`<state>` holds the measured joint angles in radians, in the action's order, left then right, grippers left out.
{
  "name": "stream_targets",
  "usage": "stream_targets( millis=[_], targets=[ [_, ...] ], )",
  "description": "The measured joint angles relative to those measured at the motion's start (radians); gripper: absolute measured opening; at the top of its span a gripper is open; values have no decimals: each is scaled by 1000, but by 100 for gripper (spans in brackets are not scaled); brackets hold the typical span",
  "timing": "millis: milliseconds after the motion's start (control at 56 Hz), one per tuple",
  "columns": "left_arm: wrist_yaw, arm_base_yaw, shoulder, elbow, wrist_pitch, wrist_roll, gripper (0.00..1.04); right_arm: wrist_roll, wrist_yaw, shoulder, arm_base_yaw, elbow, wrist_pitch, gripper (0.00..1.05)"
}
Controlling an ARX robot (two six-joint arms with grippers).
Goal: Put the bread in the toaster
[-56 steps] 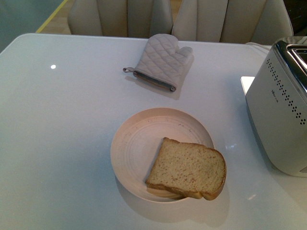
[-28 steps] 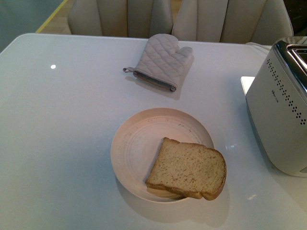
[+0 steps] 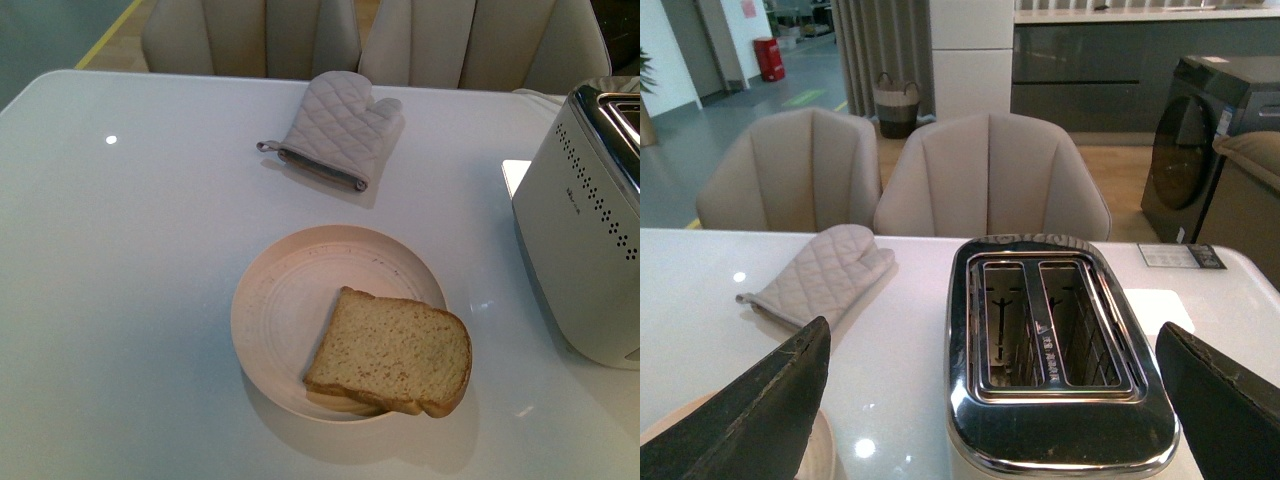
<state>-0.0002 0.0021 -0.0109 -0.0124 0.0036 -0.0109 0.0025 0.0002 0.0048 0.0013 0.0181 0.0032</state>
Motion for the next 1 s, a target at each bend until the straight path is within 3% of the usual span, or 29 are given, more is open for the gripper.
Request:
stream_targets(
  millis=[179, 304, 625, 679, 768, 875, 1000],
  targets=[
    [0, 0, 5, 0, -2, -1, 4, 0, 0, 0, 0, 0, 0, 96],
    [0, 0, 5, 0, -2, 0, 36, 0, 0, 0, 0, 0, 0, 96],
    [0, 0, 5, 0, -2, 0, 90, 0, 2, 2, 0, 1, -2, 96],
    [0, 0, 5, 0, -2, 1, 99, -5, 56, 60, 19, 47, -135, 96],
    [0, 0, 5, 0, -2, 2, 97, -5, 129, 234, 74, 124, -312, 96],
    [0, 0, 5, 0, -2, 2, 97, 34, 187, 407, 189, 170, -223, 96],
    [0, 0, 5, 0, -2, 2, 97, 123, 169, 607, 282, 258, -125, 96]
  ],
)
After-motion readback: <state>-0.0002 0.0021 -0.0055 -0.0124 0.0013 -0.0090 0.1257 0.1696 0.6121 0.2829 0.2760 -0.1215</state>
